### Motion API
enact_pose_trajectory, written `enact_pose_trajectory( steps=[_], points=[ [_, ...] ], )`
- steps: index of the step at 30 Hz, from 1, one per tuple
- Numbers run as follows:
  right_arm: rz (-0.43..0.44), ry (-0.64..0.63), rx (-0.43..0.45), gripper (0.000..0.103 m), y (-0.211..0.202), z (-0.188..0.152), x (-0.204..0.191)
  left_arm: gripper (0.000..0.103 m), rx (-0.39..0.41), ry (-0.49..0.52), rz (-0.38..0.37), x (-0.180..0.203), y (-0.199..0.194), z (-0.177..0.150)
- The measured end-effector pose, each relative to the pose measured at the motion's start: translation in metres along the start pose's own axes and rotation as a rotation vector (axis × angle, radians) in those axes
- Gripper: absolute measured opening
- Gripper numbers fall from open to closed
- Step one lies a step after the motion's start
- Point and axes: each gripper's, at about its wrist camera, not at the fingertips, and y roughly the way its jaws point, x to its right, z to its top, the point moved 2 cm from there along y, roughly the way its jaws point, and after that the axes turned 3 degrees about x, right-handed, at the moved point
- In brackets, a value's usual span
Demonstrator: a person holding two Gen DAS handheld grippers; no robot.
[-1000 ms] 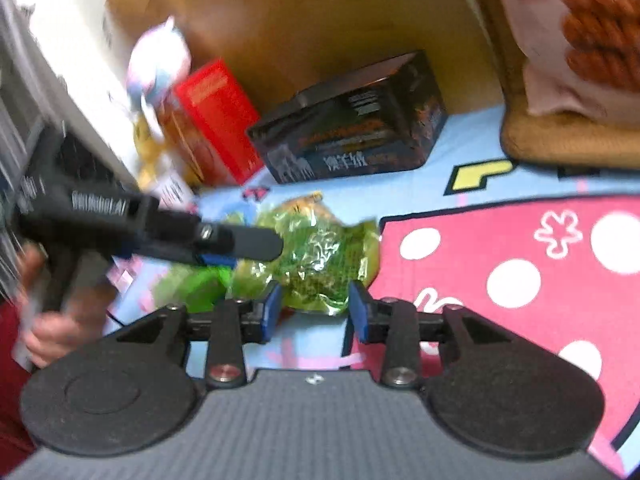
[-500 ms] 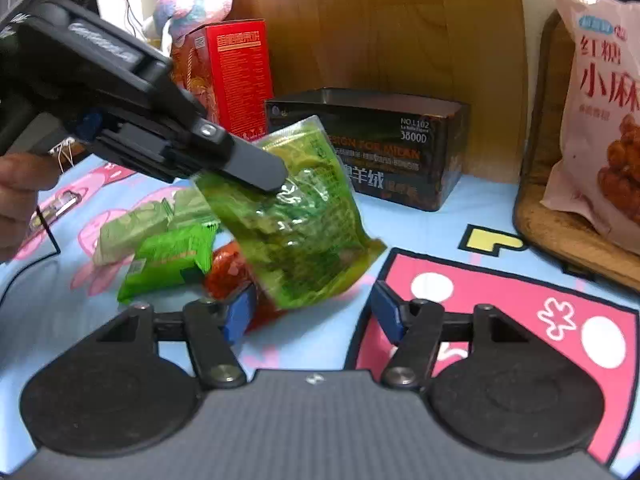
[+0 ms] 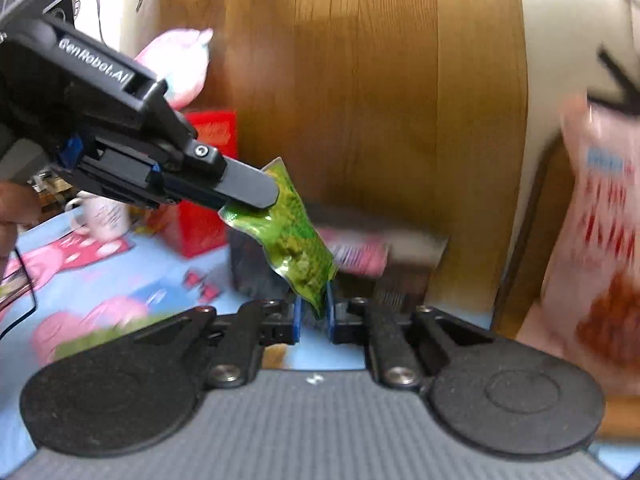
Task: Organize snacks
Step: 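Drop the green pack into the tin box and withdraw the left gripper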
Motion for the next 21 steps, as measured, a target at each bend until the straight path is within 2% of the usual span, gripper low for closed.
enact_pose_trajectory(
  steps=[3,4,5,6,7,9,11,13,17,19,21],
  points=[
    [-0.063,-0.086,0.014,0.017,0.025,0.010,0.002,0.012,0.045,0.008,0.058,-0.010,0.013,0.016],
    [-0.095,-0.117,0.011,0.020,0.035,0.010,0.004,0.014,0.058,0.013,0.100,-0.015,0.019,0.018],
    [-0.120,-0.133,-0.003,0.030,0.042,0.008,0.007,0.018,0.060,0.023,0.153,-0.019,0.025,0.019],
    [-0.135,-0.128,-0.020,0.034,0.045,0.006,0.011,0.019,0.052,0.042,0.232,-0.024,0.031,0.017],
    [-0.135,-0.107,-0.025,0.038,0.042,0.004,0.017,0.019,0.045,0.057,0.281,-0.028,0.034,0.013],
    [-0.108,-0.054,-0.007,0.039,0.027,-0.001,0.024,0.020,0.044,0.073,0.299,-0.035,0.032,0.004],
    [-0.091,-0.029,-0.002,0.045,0.010,-0.008,0.026,0.021,0.038,0.064,0.295,-0.043,0.023,-0.006],
    [-0.063,0.007,-0.016,0.046,-0.009,-0.018,0.029,0.021,0.025,0.053,0.304,-0.052,0.010,-0.017],
    [0.055,0.128,-0.100,0.050,-0.031,-0.036,0.024,0.023,0.019,0.025,0.423,-0.076,-0.026,-0.036],
    [0.143,0.191,-0.147,0.051,-0.033,-0.041,0.016,0.028,0.039,-0.054,0.439,-0.089,-0.050,-0.050],
    [0.241,0.263,-0.197,0.051,-0.027,-0.041,0.005,0.028,0.062,-0.125,0.429,-0.098,-0.072,-0.064]
  ],
)
